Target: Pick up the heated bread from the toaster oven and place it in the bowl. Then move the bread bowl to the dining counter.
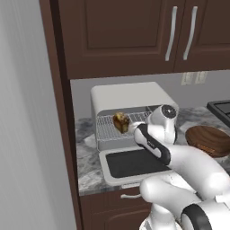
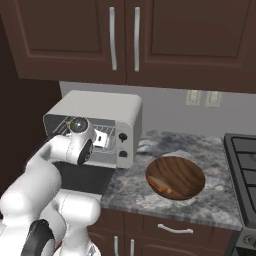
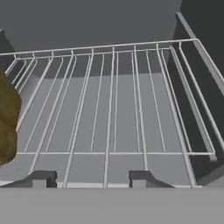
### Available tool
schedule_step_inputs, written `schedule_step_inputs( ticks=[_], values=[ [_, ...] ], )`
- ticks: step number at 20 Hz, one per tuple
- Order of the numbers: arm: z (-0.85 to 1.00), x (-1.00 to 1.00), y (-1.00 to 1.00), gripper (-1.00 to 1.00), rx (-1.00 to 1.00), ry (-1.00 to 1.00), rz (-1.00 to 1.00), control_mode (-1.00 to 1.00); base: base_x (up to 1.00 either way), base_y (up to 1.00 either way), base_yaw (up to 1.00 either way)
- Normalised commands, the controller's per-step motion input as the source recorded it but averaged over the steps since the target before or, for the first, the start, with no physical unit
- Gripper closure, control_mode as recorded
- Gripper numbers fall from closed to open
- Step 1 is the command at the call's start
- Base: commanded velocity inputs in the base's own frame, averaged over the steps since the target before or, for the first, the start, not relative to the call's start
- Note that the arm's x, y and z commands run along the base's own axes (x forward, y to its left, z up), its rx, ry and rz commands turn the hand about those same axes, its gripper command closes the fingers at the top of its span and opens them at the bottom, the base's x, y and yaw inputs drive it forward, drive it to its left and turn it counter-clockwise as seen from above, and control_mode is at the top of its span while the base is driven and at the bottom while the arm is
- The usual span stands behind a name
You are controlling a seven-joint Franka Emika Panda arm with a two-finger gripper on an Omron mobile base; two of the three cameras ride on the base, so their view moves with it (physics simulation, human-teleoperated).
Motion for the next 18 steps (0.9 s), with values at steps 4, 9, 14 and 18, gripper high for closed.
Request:
schedule_step_inputs(
  ticks=[4, 9, 14, 18],
  values=[
    [-0.44, -0.7, -0.32, -1.0, -0.01, 0.1, 0.0, -1.0, 0.0, 0.0, 0.0],
    [-0.49, -0.78, -0.33, -1.0, -0.03, 0.11, 0.0, -1.0, 0.0, 0.0, 0.0],
    [-0.44, -0.91, -0.27, -1.0, -0.04, 0.12, 0.0, -1.0, 0.0, 0.0, 0.0],
    [-0.09, -0.94, -0.03, -1.0, -0.01, 0.04, 0.0, -1.0, 0.0, 0.0, 0.0]
  ],
)
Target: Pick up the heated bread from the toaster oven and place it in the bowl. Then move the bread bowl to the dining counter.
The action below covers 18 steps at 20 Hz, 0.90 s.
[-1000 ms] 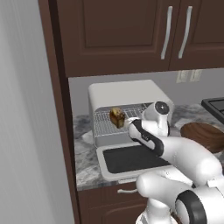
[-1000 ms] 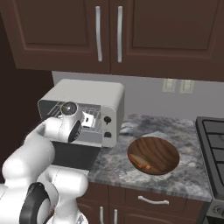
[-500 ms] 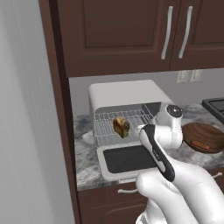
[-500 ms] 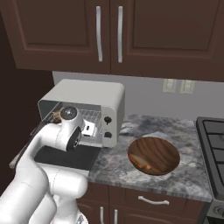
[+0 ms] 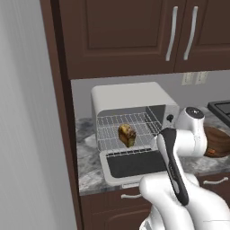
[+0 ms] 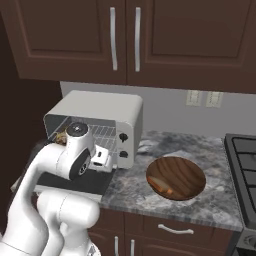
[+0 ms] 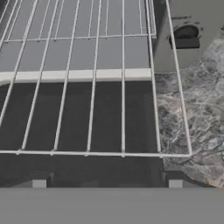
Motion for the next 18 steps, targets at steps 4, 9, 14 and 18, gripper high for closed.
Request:
schedule_step_inputs(
  ticks=[4, 9, 14, 18],
  values=[
    [0.6, -0.54, 0.0, -1.0, 0.0, 0.0, 0.0, -1.0, 0.0, 0.0, 0.0],
    [0.89, -0.1, 0.51, -1.0, -0.05, 0.0, 0.0, -1.0, 0.0, 0.0, 0.0],
    [0.4, 0.01, 0.94, -1.0, -0.05, -0.06, 0.02, -1.0, 0.0, 0.0, 0.0],
    [0.09, 0.0, 0.42, -1.0, 0.0, -0.11, 0.03, -1.0, 0.0, 0.0, 0.0]
  ],
)
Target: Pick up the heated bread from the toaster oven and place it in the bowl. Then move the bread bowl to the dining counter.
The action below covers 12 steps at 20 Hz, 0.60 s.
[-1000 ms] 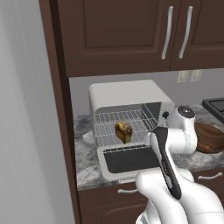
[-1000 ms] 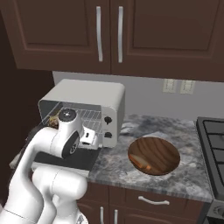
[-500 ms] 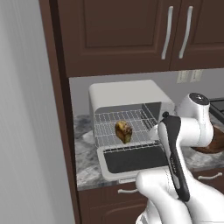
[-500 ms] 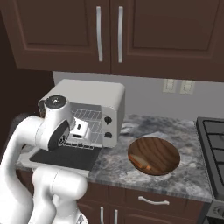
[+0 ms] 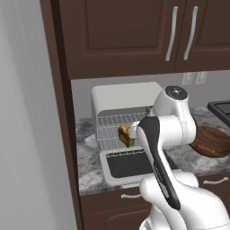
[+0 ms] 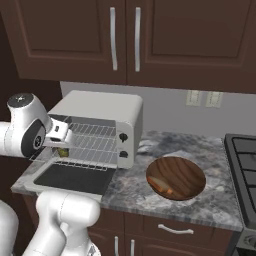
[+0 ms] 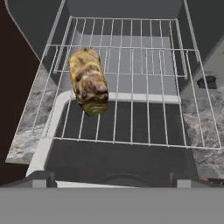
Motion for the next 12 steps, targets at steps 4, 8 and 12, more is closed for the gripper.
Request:
schedule_step_inputs(
  ticks=[4, 8, 12],
  values=[
    [-0.03, 0.25, 0.28, -1.0, 0.0, 0.0, 0.0, -1.0, 0.0, 0.0, 0.0],
    [-0.02, 0.37, 0.37, -1.0, 0.0, 0.0, 0.0, -1.0, 0.0, 0.0, 0.0],
    [-0.01, 0.32, 0.2, -1.0, 0.0, 0.0, 0.0, -1.0, 0.0, 0.0, 0.0]
  ],
)
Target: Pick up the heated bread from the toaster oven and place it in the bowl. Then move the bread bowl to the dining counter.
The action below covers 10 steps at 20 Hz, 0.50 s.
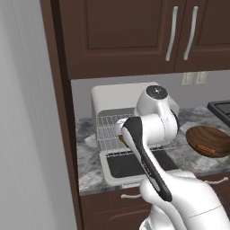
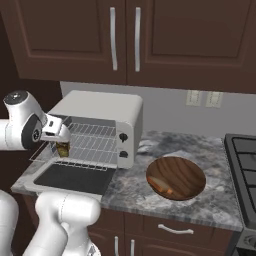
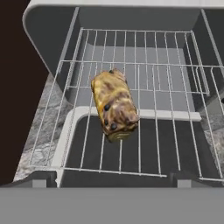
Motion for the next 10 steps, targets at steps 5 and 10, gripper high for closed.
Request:
schedule_step_inputs(
  ticks=[5, 10],
  values=[
    [-0.24, 0.48, 0.02, -1.0, 0.0, 0.0, 0.0, -1.0, 0.0, 0.0, 0.0],
    [-0.14, 0.36, 0.0, -1.0, 0.0, 0.0, 0.0, -1.0, 0.0, 0.0, 0.0]
  ],
)
